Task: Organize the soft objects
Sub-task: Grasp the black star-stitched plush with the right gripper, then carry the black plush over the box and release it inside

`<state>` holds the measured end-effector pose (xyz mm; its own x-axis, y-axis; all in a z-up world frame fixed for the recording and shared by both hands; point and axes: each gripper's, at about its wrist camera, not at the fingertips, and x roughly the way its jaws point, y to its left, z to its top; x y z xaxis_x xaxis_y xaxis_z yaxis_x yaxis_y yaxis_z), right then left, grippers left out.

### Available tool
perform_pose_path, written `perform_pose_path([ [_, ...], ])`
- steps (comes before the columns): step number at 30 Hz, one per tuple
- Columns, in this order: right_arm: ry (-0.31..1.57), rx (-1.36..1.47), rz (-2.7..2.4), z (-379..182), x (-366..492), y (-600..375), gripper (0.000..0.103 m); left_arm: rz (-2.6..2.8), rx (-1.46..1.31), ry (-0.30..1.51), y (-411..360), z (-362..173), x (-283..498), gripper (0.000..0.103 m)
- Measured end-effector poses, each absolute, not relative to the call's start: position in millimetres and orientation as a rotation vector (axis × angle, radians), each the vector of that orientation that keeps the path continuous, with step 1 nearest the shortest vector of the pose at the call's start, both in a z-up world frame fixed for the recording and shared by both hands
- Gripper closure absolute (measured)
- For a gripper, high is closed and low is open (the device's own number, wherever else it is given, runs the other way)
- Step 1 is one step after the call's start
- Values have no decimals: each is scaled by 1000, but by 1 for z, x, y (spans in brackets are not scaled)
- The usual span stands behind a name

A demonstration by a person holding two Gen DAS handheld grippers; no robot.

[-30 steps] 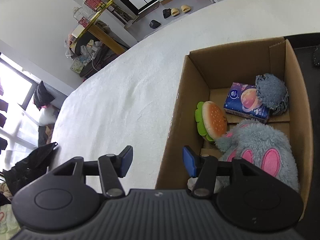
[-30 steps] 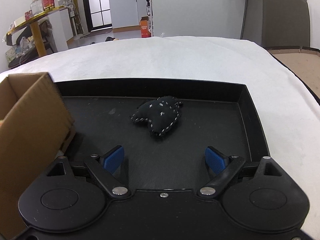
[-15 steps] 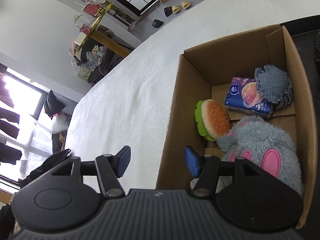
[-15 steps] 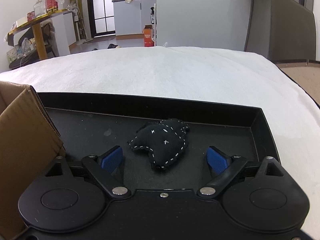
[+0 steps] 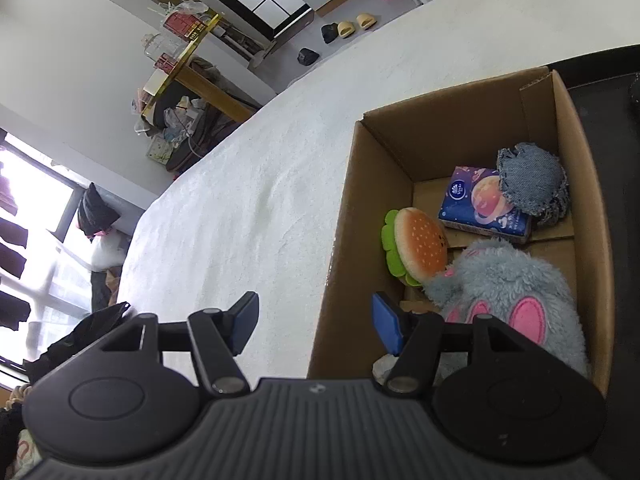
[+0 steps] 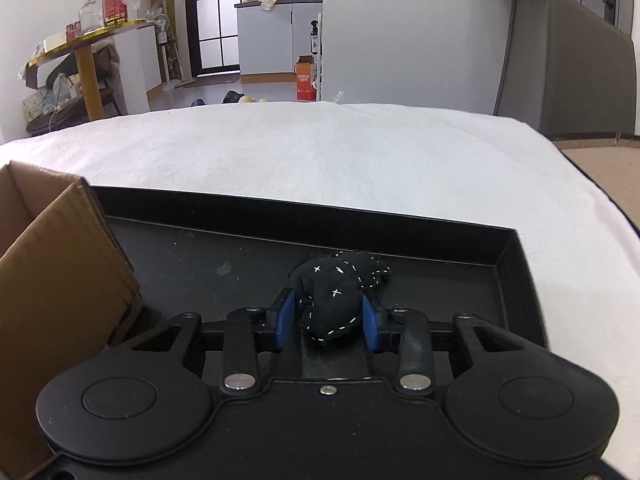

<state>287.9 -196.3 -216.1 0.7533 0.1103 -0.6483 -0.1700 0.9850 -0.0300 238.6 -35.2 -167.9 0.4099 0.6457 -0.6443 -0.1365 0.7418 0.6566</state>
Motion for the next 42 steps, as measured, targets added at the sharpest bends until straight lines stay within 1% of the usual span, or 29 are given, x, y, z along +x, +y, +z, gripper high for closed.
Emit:
perform_pose_path([
  [13,701,-118,181,-182,266,-188,69,450,425,1015,-18,-152,228,42],
  [27,677,-196,234,-148,238,-150,68,325,188,1029,16,-145,218,42],
  [37,686,-228,291,-118,225,-115,67,253,45,1112,41,-156,222,42],
  [42,693,-257,305,-113,225,-97,67,225,-15,1137,52,-159,220,43],
])
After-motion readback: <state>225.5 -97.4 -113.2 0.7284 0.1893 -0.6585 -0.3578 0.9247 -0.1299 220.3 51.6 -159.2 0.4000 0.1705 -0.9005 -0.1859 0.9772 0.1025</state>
